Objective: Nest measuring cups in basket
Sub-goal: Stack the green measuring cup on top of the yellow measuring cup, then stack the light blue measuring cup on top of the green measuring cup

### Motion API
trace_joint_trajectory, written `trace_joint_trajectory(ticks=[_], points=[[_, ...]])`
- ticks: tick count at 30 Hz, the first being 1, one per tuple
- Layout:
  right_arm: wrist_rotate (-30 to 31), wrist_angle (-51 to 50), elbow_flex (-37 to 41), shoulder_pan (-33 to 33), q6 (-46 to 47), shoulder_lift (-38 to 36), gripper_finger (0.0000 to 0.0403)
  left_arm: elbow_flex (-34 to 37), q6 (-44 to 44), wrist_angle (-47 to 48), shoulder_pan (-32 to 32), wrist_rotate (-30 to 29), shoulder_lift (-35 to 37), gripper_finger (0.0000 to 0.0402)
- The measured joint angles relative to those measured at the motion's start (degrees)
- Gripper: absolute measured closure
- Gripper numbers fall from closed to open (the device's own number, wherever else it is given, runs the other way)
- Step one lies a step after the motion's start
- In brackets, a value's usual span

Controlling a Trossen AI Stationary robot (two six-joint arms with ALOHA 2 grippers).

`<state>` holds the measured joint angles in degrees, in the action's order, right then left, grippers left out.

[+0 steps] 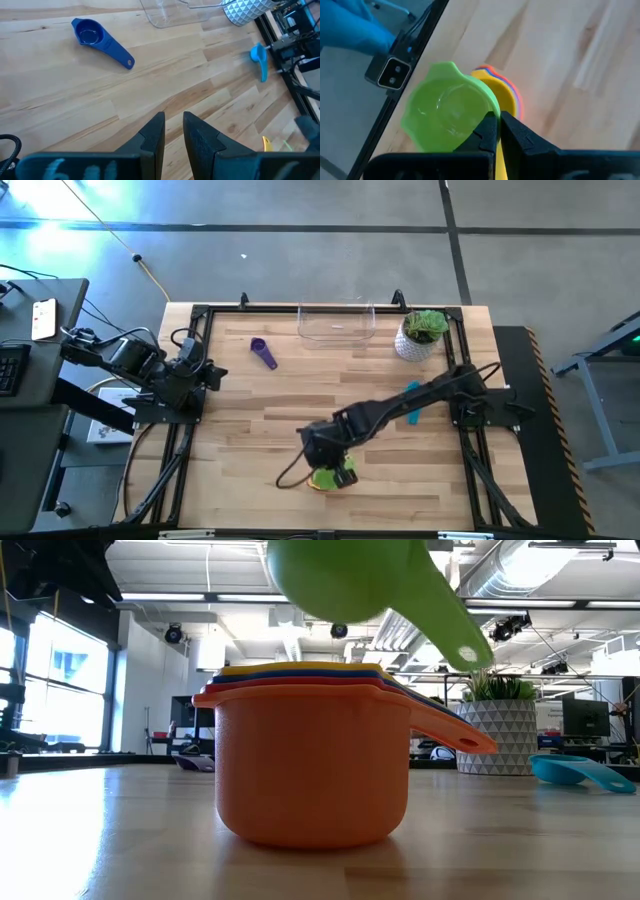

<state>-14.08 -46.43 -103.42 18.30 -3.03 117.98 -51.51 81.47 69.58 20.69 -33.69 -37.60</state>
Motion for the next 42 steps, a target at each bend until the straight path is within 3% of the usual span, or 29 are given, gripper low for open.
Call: trace_joint_trajectory(ticks=[12, 23, 34, 42], points=[[4.19, 2.71, 0.00, 1.27, -2.05, 2.30, 0.0403, 0.00, 0.04, -0.04, -0.02, 1.31, -1.07, 0.0341], [3.98, 1.79, 0.09, 0.72, -3.37, 3.32, 0.0401, 0.00, -0.11, 0.00, -0.02, 2.69, -1.12, 0.0341], [4.63, 1.68, 0.09, 1.25, -2.85, 3.32, 0.0345, 0.00, -0.16, 0.01, -0.02, 2.69, -1.12, 0.0341], [6.04, -3.23, -2.83, 1.20, 8.90, 3.34, 0.0337, 0.00, -0.13, 0.02, -0.02, 2.69, -1.12, 0.0341]])
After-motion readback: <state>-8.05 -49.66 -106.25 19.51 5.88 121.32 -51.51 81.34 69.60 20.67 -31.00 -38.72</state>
